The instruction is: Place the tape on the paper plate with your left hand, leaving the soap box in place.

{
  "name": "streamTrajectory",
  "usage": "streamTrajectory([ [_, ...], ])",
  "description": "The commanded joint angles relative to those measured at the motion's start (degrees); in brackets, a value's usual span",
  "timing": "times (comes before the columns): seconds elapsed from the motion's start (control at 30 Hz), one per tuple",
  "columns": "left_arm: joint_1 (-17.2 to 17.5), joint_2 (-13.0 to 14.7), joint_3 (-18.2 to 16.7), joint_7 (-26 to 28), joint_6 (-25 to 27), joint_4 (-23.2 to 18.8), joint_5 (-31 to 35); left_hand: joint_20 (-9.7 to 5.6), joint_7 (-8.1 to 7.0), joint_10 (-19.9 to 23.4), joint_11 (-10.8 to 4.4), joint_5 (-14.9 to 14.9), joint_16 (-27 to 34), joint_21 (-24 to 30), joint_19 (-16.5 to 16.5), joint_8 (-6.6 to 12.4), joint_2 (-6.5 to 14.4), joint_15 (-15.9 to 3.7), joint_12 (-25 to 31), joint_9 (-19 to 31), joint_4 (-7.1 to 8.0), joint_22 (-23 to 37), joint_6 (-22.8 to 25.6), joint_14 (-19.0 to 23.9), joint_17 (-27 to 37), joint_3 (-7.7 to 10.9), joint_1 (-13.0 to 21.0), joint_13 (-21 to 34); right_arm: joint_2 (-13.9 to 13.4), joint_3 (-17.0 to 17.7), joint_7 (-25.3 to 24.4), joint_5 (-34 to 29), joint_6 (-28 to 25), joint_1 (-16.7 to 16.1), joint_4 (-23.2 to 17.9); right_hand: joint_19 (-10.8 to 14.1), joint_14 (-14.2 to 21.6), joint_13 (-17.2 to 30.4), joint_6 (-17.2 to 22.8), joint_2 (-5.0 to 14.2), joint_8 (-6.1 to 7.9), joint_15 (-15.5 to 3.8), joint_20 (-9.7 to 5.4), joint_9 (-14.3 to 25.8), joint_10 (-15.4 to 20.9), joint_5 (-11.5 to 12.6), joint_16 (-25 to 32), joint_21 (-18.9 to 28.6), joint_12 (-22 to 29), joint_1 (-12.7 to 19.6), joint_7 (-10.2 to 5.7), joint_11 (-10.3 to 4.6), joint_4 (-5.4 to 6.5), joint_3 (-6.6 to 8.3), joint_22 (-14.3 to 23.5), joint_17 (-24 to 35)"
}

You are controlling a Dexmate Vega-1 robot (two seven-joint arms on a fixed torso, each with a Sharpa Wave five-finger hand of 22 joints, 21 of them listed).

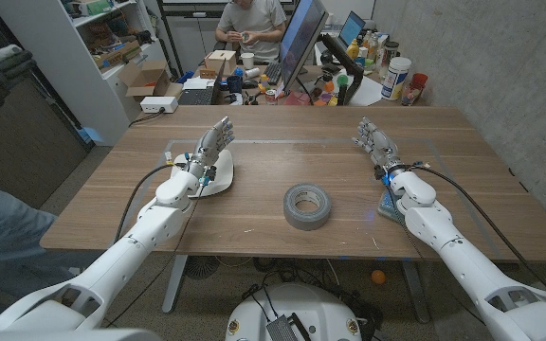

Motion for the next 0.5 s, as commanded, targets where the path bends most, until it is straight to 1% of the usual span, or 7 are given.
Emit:
streamTrajectory([
  [0.03, 1.9, 6.0, -0.6, 0.9, 5.0, -7.3, 2.4, 0.12, -0.12, 0.8, -0.29, 0.4, 0.3, 0.5, 0.5, 0.30, 0.8, 0.10, 0.5, 0.3, -0.51, 0.3, 0.9, 0.7, 0.2, 0.62, 0.9, 0.2, 0.0, 1.4, -4.1, -1.7, 0.0, -4.1, -7.9, 0.3, 0.4, 0.1, 0.6, -0.09, 0.38, -0.05, 0.07, 0.3, 0.3, 0.3, 0.4, 0.3, 0.1, 0.6, -0.24, 0.19, -0.32, 0.07, 0.3, 0.1],
  [0.13, 2.1, 8.1, -0.4, 0.8, 7.5, -9.7, 3.1, 0.15, -0.25, 0.9, -0.20, 0.4, 0.3, 0.5, 0.5, 0.37, 1.1, 0.04, 0.5, 0.3, -0.73, 0.3, 1.1, 0.7, 0.2, 0.83, 1.3, 0.2, -0.3, 1.4, -5.0, -2.1, 0.0, -4.7, -9.8, 0.4, 0.5, 0.1, 0.8, -0.07, 0.44, -0.22, 0.09, 0.3, 0.7, 0.3, 0.4, 0.3, 0.2, 0.7, -0.39, 0.24, -0.42, 0.07, 0.3, 0.1],
  [0.27, 2.4, 10.9, 0.2, 1.2, 10.4, -13.1, 5.0, 0.22, -0.19, 1.1, -0.10, 0.5, 0.3, 0.5, 0.5, 0.38, 1.5, 0.04, 0.6, 0.3, -1.05, 0.3, 1.1, 0.8, 0.1, 1.14, 1.8, 0.2, -1.4, 1.4, -5.4, -2.6, -0.3, -5.2, -11.9, 0.4, 0.6, 0.1, 1.0, -0.08, 0.49, -0.29, 0.08, 0.3, 0.9, 0.3, 0.4, 0.3, 0.2, 0.8, -0.41, 0.12, -0.51, 0.07, 0.3, 0.1],
  [0.5, 3.4, 14.9, 0.4, 3.5, 14.1, -19.4, 8.7, 0.18, -0.19, 1.2, -0.36, 0.9, 0.3, 0.4, 0.3, 0.53, 2.5, 0.06, 0.6, 0.3, -2.09, 0.2, 1.5, 0.9, 0.1, 2.08, 3.4, 0.3, -2.8, 2.3, -5.3, -2.0, 0.0, -5.8, -13.2, 0.4, 0.7, 0.1, 1.0, -0.09, 0.48, -0.34, 0.09, 0.3, 1.0, 0.3, 0.4, 0.3, 0.2, 0.8, -0.40, 0.12, -0.62, 0.05, 0.3, 0.1],
])
